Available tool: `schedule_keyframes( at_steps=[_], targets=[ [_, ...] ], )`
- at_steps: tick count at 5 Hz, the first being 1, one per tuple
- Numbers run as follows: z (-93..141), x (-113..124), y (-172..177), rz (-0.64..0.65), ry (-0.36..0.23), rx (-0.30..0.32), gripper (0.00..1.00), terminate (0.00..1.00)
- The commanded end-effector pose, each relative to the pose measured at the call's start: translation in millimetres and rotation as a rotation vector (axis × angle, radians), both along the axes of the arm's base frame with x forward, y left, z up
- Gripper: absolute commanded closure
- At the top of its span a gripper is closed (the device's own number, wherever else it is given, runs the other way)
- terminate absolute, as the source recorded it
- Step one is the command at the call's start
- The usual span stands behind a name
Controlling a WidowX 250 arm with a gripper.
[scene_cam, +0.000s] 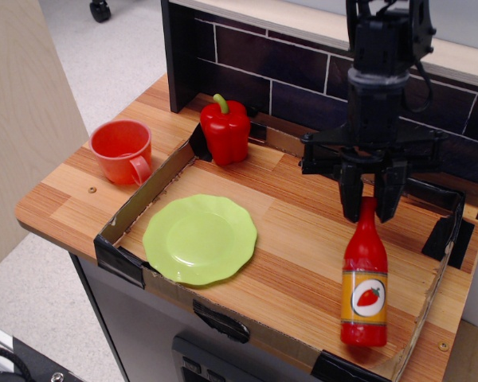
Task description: Topple hot sauce bottle
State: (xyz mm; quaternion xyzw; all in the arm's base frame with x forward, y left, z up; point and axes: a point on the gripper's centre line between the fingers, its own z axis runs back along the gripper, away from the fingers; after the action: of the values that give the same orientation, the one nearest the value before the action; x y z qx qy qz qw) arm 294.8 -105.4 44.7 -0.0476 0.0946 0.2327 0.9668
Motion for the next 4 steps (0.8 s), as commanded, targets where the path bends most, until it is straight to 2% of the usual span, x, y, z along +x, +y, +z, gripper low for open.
schedule_keyframes(
  at_steps=[1,2,3,4],
  targets=[
    [-10.8,18.7,1.3,-0.078,-0.251,0.033,1.0,0.0],
    [-23.4,23.4,-4.8,-0.138,-0.258,0.024,1.0,0.0],
    [-21.9,23.2,-5.3,-0.139,-0.281,0.031,0.0,0.0],
    [-17.5,22.5,-3.8,-0.155,-0.276,0.016,0.0,0.0]
  ],
)
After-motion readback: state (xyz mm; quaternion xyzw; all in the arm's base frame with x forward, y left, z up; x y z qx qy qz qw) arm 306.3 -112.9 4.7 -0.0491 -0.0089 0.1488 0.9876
